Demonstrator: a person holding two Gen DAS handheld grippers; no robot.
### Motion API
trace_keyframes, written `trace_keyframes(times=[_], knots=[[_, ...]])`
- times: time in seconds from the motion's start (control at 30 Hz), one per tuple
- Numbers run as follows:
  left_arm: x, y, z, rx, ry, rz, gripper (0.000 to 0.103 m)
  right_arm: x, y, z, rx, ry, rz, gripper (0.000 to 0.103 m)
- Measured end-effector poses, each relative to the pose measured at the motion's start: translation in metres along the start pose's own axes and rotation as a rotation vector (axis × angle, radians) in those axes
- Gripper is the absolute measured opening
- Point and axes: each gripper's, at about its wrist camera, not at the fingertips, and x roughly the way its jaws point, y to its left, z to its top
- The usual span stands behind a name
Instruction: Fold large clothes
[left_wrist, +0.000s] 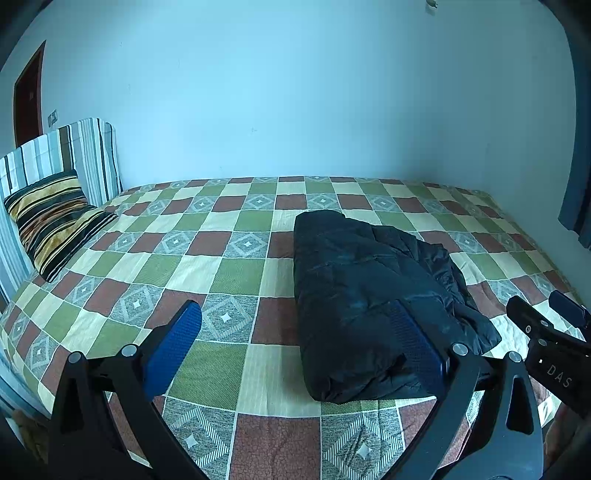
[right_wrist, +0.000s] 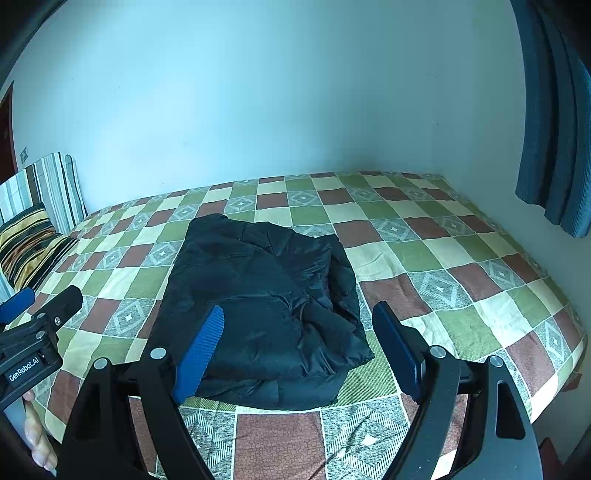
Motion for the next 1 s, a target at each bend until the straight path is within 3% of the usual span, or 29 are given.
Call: trace_keyframes(times=[1.0], knots=[[-0.0033,-0.0022,-0.0022,0.027,-0.025,-0.029,0.101,0.0003,-0.0003,-0.0046,-0.009,0.008,-0.002,0.081]])
